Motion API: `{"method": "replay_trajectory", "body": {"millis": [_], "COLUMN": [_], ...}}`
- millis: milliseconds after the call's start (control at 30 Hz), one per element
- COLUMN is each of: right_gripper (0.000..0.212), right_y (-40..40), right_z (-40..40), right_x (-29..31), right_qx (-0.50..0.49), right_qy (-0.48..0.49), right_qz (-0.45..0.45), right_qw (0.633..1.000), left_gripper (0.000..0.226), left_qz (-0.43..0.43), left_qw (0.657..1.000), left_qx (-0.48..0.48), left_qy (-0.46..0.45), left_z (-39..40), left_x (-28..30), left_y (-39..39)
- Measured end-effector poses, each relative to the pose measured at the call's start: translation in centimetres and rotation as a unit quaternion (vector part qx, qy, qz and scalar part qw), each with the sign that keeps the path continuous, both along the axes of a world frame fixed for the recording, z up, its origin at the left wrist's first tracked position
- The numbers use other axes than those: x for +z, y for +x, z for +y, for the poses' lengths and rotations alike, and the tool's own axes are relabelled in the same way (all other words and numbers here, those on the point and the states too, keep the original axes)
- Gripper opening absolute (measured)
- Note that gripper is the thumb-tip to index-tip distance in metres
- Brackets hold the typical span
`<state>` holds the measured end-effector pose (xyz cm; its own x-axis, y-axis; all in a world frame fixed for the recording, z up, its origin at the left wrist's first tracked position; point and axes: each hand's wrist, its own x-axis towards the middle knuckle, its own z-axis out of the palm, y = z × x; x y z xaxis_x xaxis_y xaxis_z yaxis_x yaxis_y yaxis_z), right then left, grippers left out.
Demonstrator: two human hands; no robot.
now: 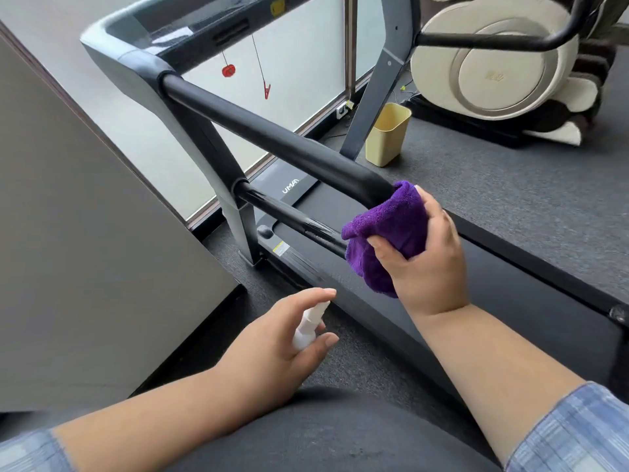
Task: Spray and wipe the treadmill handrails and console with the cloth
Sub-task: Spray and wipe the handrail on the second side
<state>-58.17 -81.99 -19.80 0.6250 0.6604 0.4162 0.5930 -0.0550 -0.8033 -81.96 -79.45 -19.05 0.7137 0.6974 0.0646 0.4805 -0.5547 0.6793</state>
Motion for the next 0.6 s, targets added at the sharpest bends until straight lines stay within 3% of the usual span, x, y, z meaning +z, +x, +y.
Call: {"method": "replay_trajectory", "body": {"millis": [233,333,467,600], "right_gripper": [0.080,0.081,0.073,0.062], "right_y": [0.2,0.3,0.3,0.1], "right_z": [-2.5,-2.9,-2.5,0.9], "right_x": [-4.3,-4.2,-1.5,5.2], "right_qx": [0.021,0.043,0.039,0.049], "right_qy": [-0.069,-0.066,-0.024,0.028], "right_qz": [0.077,0.062,0.035,-0.051], "right_qw": [0.994,0.995,0.998,0.997], "left_gripper": [0.049,0.049,0.050,0.050], "left_qz": [0.007,0.010,-0.002,-0.008], "left_qw": [1.000,1.000,1.000,1.000], "left_qx": [-0.004,-0.010,-0.011,-0.007], "left_qy": [-0.010,-0.010,-0.007,-0.010], "left_z": [-0.4,-0.4,-0.4,-0.2], "left_x": [0.1,0.4,1.0,1.3], "left_y": [-0.3,-0.1,-0.1,-0.3]}}
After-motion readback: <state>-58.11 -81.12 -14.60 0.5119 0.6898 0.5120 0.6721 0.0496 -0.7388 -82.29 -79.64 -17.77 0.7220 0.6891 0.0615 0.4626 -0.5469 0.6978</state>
